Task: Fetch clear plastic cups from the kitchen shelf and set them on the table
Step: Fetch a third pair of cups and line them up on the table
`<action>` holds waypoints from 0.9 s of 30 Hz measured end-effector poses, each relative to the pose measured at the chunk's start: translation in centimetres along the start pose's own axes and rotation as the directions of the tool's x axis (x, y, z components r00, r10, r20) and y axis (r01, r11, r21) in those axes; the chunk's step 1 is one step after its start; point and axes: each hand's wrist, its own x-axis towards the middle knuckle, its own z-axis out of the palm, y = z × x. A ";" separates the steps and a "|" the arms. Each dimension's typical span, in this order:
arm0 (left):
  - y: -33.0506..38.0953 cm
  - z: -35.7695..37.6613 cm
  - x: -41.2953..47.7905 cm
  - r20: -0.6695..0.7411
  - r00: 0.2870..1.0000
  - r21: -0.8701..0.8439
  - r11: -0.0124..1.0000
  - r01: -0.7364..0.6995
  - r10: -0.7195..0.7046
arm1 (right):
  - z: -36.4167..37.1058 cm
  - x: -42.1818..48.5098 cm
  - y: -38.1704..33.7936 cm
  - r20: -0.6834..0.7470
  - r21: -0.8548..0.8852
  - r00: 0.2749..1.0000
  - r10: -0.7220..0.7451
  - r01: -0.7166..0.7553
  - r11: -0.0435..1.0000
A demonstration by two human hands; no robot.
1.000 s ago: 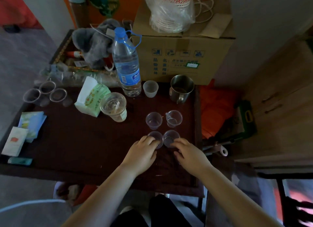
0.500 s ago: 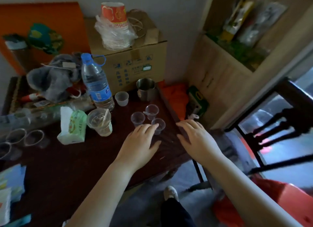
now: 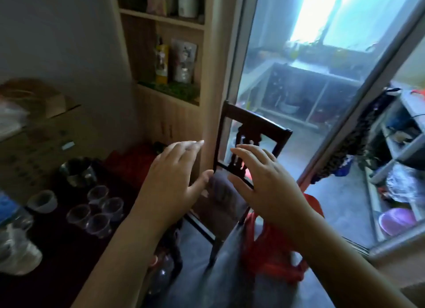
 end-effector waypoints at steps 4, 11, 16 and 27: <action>8.9 2.0 3.7 0.001 0.984 -0.045 0.983 -0.176 0.177 | -7.4 -4.8 4.5 -0.113 -0.085 0.987 0.113 -0.123 0.989; 30.3 9.2 4.9 0.049 0.893 -0.156 0.887 -0.435 0.446 | -21.5 -19.6 13.1 -0.285 -0.141 0.900 0.329 -0.379 0.914; 44.8 13.3 2.7 0.032 0.806 -0.235 0.789 -0.568 0.591 | -29.7 -30.8 17.5 -0.370 -0.233 0.829 0.418 -0.519 0.823; 66.9 16.8 2.7 -0.069 0.625 -0.297 0.582 -0.757 0.778 | -43.8 -45.3 24.7 -0.548 -0.273 0.692 0.470 -0.679 0.682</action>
